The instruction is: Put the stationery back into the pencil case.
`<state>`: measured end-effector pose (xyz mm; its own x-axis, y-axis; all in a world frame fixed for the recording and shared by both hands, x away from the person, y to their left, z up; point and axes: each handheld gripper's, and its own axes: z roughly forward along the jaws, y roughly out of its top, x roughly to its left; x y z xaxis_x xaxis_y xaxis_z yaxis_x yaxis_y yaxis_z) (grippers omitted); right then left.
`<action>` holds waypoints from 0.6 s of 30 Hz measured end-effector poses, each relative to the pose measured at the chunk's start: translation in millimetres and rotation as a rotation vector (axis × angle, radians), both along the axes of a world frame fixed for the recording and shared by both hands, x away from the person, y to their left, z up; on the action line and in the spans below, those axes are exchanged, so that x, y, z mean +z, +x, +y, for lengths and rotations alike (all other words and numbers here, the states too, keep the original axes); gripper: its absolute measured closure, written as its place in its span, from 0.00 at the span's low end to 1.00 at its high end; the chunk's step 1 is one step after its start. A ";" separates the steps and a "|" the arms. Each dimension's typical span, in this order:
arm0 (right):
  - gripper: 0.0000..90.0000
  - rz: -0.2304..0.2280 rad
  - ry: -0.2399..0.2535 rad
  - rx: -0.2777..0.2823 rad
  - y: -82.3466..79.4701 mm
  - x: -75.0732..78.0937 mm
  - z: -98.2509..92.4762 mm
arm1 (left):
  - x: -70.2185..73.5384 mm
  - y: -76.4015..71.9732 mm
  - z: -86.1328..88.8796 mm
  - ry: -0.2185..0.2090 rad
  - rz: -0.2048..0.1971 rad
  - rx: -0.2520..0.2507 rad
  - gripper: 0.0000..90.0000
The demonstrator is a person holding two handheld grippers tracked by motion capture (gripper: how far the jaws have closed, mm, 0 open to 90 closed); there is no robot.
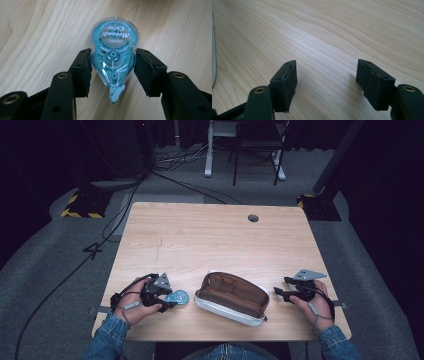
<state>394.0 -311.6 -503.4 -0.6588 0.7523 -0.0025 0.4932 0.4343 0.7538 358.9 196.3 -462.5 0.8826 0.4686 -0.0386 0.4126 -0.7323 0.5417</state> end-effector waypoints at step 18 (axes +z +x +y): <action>0.37 -0.001 0.000 0.000 0.0 0.0 0.1 | 16.4 -3.9 8.8 -0.054 -0.024 0.013 0.54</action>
<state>393.9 -311.4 -503.4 -0.6588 0.7523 -0.0032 0.4927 0.4347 0.7538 355.0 205.0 -446.2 0.8776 0.4774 -0.0430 0.4079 -0.6965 0.5903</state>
